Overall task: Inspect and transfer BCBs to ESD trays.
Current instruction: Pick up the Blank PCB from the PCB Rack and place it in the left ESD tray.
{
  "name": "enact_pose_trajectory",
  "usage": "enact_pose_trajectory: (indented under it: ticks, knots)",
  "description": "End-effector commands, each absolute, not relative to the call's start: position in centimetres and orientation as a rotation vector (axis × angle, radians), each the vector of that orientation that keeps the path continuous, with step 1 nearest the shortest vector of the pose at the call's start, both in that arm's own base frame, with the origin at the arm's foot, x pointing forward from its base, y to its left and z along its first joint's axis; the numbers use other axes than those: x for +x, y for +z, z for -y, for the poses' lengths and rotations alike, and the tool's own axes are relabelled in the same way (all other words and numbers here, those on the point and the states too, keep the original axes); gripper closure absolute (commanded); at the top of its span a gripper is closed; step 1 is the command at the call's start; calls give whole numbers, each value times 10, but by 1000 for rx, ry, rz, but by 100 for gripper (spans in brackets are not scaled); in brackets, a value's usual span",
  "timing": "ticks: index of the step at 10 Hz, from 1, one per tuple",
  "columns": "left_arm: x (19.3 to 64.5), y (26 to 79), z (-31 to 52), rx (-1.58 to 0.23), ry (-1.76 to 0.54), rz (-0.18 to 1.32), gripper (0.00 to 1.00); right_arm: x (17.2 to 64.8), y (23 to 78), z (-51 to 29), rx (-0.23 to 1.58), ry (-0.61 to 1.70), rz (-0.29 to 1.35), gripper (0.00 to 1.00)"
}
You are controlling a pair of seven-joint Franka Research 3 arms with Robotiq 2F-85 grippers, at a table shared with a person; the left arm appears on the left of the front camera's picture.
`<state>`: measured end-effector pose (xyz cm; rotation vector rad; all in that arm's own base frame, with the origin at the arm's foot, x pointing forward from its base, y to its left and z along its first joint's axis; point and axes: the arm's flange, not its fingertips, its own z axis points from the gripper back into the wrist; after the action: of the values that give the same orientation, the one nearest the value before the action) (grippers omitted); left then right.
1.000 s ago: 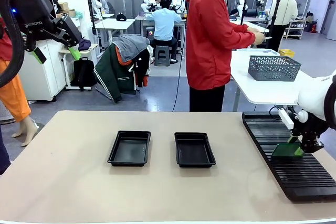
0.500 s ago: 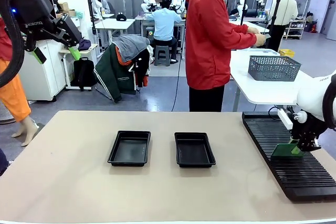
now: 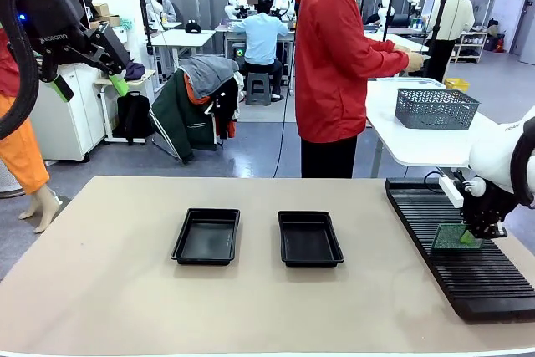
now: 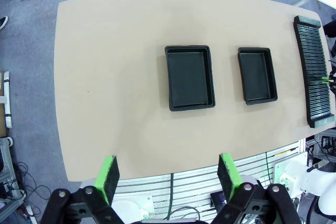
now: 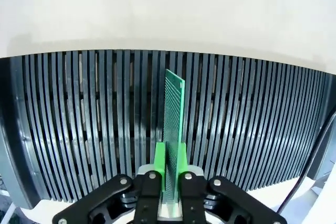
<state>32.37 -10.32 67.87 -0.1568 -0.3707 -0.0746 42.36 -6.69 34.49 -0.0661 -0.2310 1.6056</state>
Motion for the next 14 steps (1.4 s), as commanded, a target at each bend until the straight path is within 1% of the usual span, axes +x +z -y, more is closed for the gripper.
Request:
enact_pose_trajectory:
  ticks: [1,2,5,7,9,14]
  knots:
    - [323,678,103,-155,-68,371,0,427,350,65,-61,1609,186,96]
    - [323,678,103,-155,-68,371,0,427,354,64,-63,1604,170,100]
    - [323,678,103,-155,-68,371,0,429,371,63,-80,1598,126,100]
    - [323,678,103,-155,-68,371,0,429,395,60,-94,1591,99,100]
    - [323,678,103,-155,-68,371,0,425,436,60,-91,1565,119,100]
    - [323,678,103,-155,-68,371,0,396,585,84,-107,1529,233,100]
